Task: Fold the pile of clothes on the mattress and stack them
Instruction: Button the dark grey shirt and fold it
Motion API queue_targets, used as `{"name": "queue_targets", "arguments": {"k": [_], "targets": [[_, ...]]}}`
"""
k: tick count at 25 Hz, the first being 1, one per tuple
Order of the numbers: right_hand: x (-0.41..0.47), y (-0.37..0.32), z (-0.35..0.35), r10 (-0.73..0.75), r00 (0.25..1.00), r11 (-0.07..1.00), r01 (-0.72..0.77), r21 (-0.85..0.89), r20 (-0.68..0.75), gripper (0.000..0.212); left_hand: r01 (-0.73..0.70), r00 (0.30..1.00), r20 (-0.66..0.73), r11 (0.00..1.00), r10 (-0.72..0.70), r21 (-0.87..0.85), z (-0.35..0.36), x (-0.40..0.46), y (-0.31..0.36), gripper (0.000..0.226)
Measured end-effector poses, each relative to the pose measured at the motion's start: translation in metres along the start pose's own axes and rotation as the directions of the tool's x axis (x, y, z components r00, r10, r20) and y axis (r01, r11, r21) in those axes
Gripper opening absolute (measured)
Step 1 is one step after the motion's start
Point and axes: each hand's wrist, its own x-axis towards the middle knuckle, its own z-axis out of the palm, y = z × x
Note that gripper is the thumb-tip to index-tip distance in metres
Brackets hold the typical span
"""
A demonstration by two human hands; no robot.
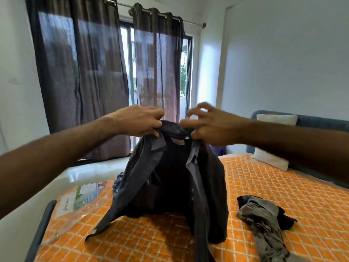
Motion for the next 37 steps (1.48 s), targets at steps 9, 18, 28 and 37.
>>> {"name": "queue_targets", "arguments": {"k": [9,18,28,37], "targets": [[0.037,-0.003,0.008,0.156,0.967,0.813,-0.241,0.530,0.200,0.018,0.341,0.845,-0.115,0.693,-0.522,-0.636,0.001,0.001,-0.004,0.045],[0.041,0.031,0.022,0.674,0.715,0.389,-0.556,0.735,0.184,0.009,0.331,0.530,-0.036,0.246,-0.847,-0.911,0.010,0.023,0.014,0.039],[0.058,0.020,0.031,0.742,0.647,0.422,-0.655,0.627,0.176,0.044,0.184,0.526,-0.065,0.188,-0.848,-0.965,0.011,0.036,0.028,0.031],[0.005,0.086,0.030,0.878,0.412,0.238,-0.817,0.526,0.243,0.026,0.497,0.724,0.201,0.297,-0.659,-0.815,0.081,0.014,0.032,0.035]]}}
